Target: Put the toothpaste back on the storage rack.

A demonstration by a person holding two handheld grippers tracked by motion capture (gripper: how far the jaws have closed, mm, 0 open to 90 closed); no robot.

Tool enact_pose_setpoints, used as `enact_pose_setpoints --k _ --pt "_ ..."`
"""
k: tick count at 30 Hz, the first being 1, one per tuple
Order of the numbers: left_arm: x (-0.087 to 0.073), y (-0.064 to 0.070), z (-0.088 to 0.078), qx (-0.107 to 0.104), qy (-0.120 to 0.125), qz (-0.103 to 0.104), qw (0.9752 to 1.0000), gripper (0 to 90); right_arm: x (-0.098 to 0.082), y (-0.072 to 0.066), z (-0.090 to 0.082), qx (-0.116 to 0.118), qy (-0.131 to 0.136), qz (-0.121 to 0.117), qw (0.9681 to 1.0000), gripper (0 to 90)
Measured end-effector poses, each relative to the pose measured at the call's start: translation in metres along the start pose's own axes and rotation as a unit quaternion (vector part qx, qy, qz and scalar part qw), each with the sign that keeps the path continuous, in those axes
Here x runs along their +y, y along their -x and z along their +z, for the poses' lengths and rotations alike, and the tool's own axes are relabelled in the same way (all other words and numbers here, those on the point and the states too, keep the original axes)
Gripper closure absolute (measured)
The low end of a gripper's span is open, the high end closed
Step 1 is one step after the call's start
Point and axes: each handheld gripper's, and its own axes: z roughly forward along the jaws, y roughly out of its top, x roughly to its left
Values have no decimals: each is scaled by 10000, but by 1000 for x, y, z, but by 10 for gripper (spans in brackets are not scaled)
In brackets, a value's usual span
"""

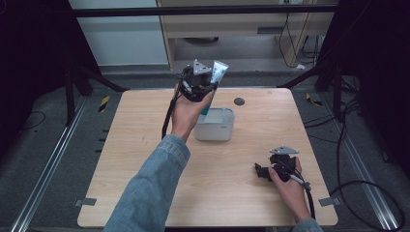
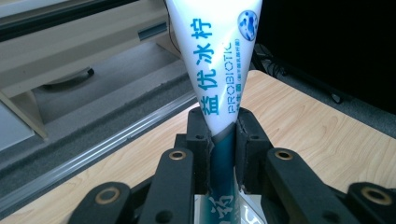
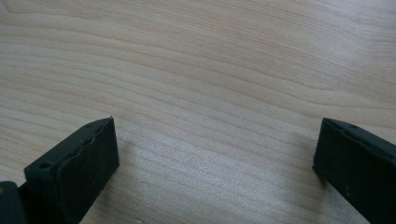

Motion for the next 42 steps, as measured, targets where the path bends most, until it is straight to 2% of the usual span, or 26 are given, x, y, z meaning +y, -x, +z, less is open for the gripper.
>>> enact_pose_setpoints --k 7,16,19,23,25,32,42 --pt "0 0 4 -11 -10 -80 10000 779 0 0 0 1 1 2 10000 4" --pt "-1 3 10 -79 219 -145 9996 779 0 0 0 -4 7 -8 10000 4" --pt "-2 4 14 -92 371 -188 9991 779 0 0 0 -3 9 -10 10000 4" --pt "-4 5 22 -112 365 -65 9993 779 0 0 0 -6 9 -16 10000 4" --pt "-6 5 23 -107 380 -73 9992 779 0 0 0 -4 11 -15 10000 4" --pt "-12 -1 33 -95 452 -189 9988 779 0 0 0 -2 3 -5 10000 4" --pt "-22 -8 41 -68 523 -220 9984 779 0 0 0 -7 -9 -15 10000 4"
